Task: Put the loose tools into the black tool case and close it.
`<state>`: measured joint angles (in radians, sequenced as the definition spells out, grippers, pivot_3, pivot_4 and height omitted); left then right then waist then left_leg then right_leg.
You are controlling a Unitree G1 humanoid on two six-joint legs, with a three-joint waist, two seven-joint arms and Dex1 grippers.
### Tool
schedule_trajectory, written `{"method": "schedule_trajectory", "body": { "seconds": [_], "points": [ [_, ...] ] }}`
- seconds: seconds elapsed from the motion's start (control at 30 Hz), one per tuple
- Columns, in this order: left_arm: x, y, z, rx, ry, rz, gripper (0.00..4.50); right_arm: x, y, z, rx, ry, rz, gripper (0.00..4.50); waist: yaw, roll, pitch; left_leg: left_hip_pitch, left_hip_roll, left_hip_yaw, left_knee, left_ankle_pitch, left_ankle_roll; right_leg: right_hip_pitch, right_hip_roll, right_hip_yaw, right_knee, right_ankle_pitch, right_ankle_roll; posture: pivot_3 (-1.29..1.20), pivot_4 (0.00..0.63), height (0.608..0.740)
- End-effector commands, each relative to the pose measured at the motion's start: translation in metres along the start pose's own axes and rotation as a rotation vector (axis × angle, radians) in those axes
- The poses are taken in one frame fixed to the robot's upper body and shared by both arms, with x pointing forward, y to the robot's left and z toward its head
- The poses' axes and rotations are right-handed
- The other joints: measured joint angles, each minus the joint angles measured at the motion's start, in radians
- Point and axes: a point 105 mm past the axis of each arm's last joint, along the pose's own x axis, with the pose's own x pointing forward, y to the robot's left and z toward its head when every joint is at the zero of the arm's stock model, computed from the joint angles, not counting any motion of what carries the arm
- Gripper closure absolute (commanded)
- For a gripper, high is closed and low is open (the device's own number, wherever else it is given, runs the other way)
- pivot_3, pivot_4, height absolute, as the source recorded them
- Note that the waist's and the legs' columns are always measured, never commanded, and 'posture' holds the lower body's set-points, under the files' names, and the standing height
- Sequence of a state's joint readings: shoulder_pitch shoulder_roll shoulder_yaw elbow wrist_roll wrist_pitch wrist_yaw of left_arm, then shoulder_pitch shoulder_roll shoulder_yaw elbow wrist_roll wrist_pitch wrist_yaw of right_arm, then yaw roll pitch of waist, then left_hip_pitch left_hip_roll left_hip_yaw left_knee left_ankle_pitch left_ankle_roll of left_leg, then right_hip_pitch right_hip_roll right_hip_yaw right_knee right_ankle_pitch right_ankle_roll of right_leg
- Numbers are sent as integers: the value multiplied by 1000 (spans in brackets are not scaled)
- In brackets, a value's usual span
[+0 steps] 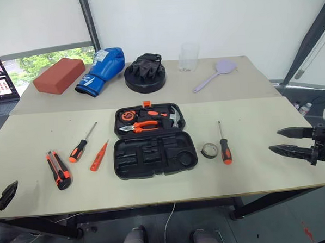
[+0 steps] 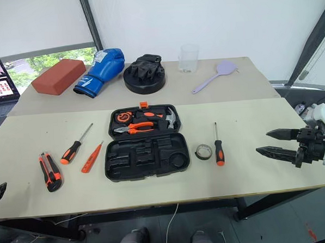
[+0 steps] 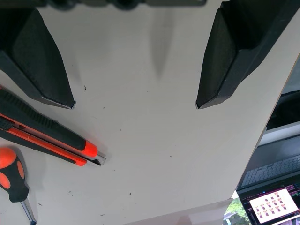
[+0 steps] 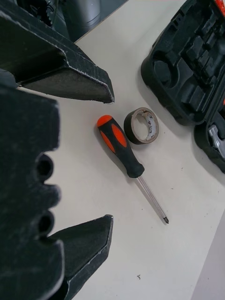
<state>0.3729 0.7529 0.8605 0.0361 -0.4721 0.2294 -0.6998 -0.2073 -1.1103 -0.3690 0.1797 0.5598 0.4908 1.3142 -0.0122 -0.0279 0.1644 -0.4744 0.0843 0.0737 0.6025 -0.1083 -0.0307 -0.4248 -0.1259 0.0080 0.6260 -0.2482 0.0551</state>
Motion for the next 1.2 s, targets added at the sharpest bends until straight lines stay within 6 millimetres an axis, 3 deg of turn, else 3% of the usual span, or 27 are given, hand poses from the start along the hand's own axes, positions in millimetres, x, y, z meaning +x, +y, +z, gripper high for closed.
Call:
{"method": "schedule_trajectory", "body": {
  "seconds": [0.03, 0.27, 0.37, 0.67, 0.87, 0.97, 1.07, 1.13, 1.2],
  "points": [
    [2, -6, 14, -5, -8, -30, 93, 1, 0, 17, -62, -31, -7, 77, 0, 0, 0, 0, 0, 0, 0, 0, 0, 0, 0, 0, 0, 0, 0, 0, 150, 735],
    [38, -49, 63, -59, 8, -242, 93, 26, 28, 63, -164, -121, 96, 77, 8, 0, 0, 0, 0, 0, 1, 0, 0, -1, 0, -1, 3, 0, 1, 0, 150, 735],
    [53, -68, 74, -37, 53, -337, 93, 37, 44, 78, -194, -139, 160, 77, 11, 0, 0, 0, 0, 0, 2, 0, 0, 0, 0, -1, 3, 1, 1, 0, 150, 735],
    [117, -105, 73, -69, 297, -417, 93, 75, 94, 109, -366, -203, 342, 77, 15, -1, 1, -1, 0, 0, 2, 0, 0, 0, 2, 0, 4, 4, -1, 0, 150, 735],
    [145, -117, 48, -106, 431, -431, 93, 81, 108, 115, -377, -246, 395, 77, 23, -2, 2, -3, 0, 0, 4, 1, 1, 3, 3, 0, 5, 8, 6, 0, 150, 735],
    [149, -129, 41, -144, 431, -501, 751, 84, 107, 116, -385, -264, 365, 0, 24, -2, 1, -2, 0, 0, 5, 1, 1, 3, 3, 0, 6, 8, 6, 0, 150, 735],
    [156, -121, 54, -43, 340, -455, 1972, 86, 99, 114, -376, -256, 310, 0, 27, -2, 1, -2, 0, 0, 6, 1, 1, 3, 3, 0, 6, 9, 8, 0, 150, 735],
    [156, -125, 90, 39, 189, -495, 2722, 87, 91, 106, -352, -214, 261, 0, 30, -3, 2, -2, 0, 0, 7, 1, 1, 2, 3, 0, 5, 9, 7, 0, 150, 735],
    [147, -143, 130, 121, 34, -618, 3561, 85, 88, 100, -324, -184, 251, 0, 35, -7, 4, -3, 0, 0, 7, 1, 1, 1, 3, 0, 4, 10, 5, 0, 150, 735]
  ]
}}
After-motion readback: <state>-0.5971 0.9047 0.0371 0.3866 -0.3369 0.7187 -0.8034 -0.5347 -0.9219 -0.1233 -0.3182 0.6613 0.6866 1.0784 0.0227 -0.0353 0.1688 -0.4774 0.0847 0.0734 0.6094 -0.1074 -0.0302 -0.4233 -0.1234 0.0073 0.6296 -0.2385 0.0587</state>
